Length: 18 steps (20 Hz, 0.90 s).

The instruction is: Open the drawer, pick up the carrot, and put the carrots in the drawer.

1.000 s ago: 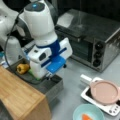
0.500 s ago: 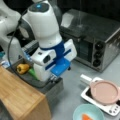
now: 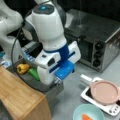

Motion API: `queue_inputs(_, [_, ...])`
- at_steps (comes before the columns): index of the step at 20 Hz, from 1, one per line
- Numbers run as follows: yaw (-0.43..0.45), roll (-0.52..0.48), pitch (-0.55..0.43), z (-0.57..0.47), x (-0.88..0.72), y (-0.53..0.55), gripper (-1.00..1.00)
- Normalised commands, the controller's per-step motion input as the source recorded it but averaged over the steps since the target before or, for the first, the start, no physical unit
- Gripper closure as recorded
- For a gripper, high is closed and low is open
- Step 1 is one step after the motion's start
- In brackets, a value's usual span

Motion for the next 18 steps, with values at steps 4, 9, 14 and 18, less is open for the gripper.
queue_inputs(4, [0.046,0.038,0.300,0.13,0.57,-0.13,-1.00])
queue_inputs(9, [0.034,0.001,0.299,0.06,0.60,-0.11,-1.00])
queue_inputs(14, [0.077,0.004,0.272,0.01,0.57,-0.15,-1.00])
queue_inputs(18, [0.081,0.017,0.267,0.10,0.40,-0.17,-1.00])
